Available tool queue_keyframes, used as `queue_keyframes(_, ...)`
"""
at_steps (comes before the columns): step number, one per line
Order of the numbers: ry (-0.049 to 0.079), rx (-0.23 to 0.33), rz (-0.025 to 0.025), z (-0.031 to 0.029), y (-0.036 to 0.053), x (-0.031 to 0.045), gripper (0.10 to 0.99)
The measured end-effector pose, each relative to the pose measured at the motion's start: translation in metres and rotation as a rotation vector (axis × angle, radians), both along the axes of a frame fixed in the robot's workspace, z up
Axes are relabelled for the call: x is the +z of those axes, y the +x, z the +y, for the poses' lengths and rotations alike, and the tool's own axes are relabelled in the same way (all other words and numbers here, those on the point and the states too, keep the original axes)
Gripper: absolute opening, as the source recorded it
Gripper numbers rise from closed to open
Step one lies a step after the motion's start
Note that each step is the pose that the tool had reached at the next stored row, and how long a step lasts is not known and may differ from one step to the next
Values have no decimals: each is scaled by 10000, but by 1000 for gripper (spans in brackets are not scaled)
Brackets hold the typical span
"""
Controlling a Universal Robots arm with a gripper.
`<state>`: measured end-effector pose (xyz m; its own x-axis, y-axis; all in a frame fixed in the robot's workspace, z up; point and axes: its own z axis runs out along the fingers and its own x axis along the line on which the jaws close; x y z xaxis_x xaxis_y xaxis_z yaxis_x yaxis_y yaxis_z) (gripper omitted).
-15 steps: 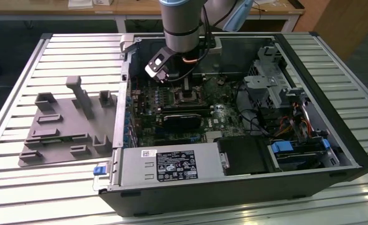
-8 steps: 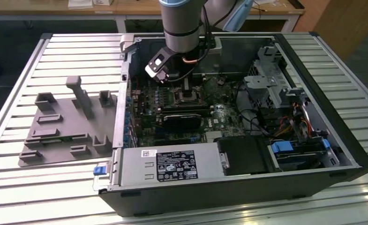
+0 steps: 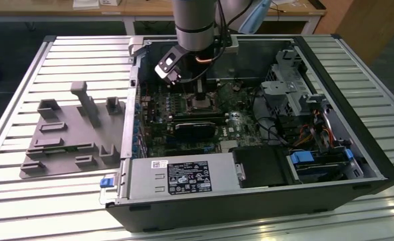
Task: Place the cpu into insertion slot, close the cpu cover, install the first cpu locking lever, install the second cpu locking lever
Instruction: 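Place the cpu into insertion slot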
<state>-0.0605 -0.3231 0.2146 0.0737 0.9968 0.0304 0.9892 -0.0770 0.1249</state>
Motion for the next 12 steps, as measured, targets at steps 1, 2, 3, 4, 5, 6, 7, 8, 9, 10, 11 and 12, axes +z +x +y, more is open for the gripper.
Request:
queue_keyframes(1,0,0,-2,0,0,26,106)
queue_keyframes(2,0,0,-6,0,0,52,106)
queue_keyframes(3,1,0,-10,0,0,81,106)
queue_keyframes(4,-1,0,-13,0,0,111,106)
queue_keyframes(5,-1,0,-18,0,0,141,106)
queue_keyframes(6,0,0,-26,0,0,175,106)
queue_keyframes(7,0,0,-34,0,0,208,106)
queue_keyframes(8,1,0,-43,0,0,242,106)
queue_keyframes(9,-1,0,-49,0,0,276,106)
queue_keyframes(10,0,0,-57,0,0,310,106)
queue_keyframes(11,-1,0,-64,0,0,344,106)
queue_keyframes(12,0,0,-72,0,0,377,106)
